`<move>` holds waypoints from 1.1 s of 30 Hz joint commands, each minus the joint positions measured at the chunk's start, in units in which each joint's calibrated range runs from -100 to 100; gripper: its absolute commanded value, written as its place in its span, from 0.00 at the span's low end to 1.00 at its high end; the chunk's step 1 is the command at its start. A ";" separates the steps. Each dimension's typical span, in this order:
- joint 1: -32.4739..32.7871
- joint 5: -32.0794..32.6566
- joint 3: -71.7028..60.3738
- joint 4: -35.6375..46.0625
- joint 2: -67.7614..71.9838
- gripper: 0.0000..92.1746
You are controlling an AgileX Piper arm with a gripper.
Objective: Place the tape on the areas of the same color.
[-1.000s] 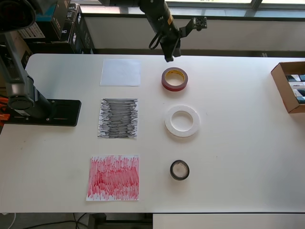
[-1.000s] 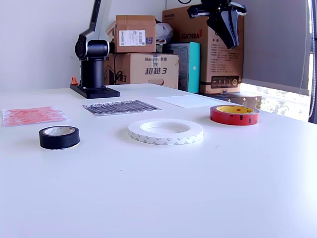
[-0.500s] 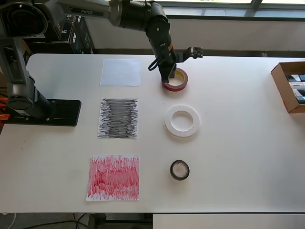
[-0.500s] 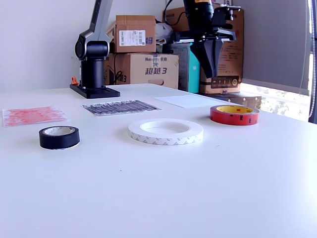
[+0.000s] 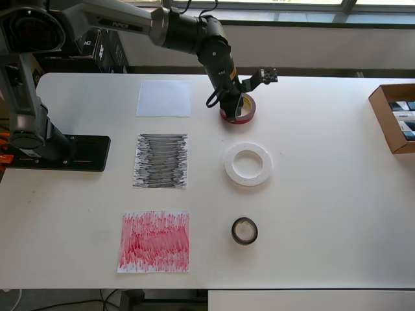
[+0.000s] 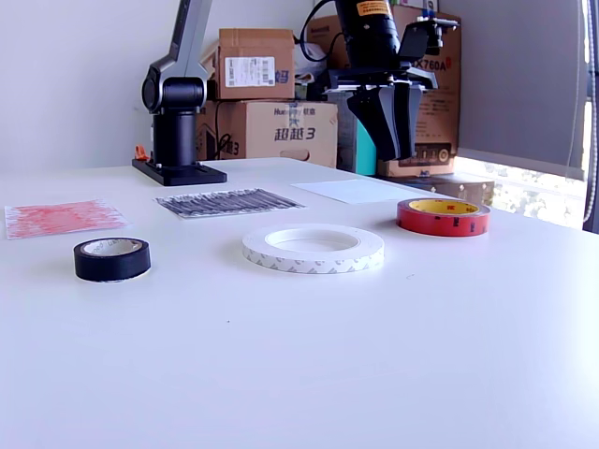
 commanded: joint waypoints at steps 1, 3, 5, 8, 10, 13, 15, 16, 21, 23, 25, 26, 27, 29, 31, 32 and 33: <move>0.05 -2.17 1.97 -2.00 -0.42 0.37; -0.11 -2.41 2.33 -2.34 -0.42 0.42; -0.19 -2.41 2.33 -2.34 -0.33 0.48; -0.03 -2.41 2.33 -2.43 0.32 0.51; 0.05 -1.84 1.97 -2.43 1.17 0.51; -0.27 -0.69 1.52 -2.43 1.73 0.51; -0.35 1.27 1.43 -3.19 2.01 0.51; -0.35 2.17 1.61 -3.70 2.10 0.51; -0.11 6.76 1.43 -3.96 3.04 0.51; 0.05 8.15 1.52 -3.96 3.13 0.51; 0.21 9.13 1.52 -3.96 3.13 0.51; 0.36 9.21 1.52 -3.96 3.13 0.51; 0.44 9.29 1.61 -3.96 3.22 0.51; 0.92 9.87 1.79 -3.96 3.32 0.51; 1.15 10.28 1.88 -3.96 4.25 0.51; 1.31 10.36 1.61 -3.96 5.00 0.51; 1.39 10.36 1.43 -3.96 5.47 0.51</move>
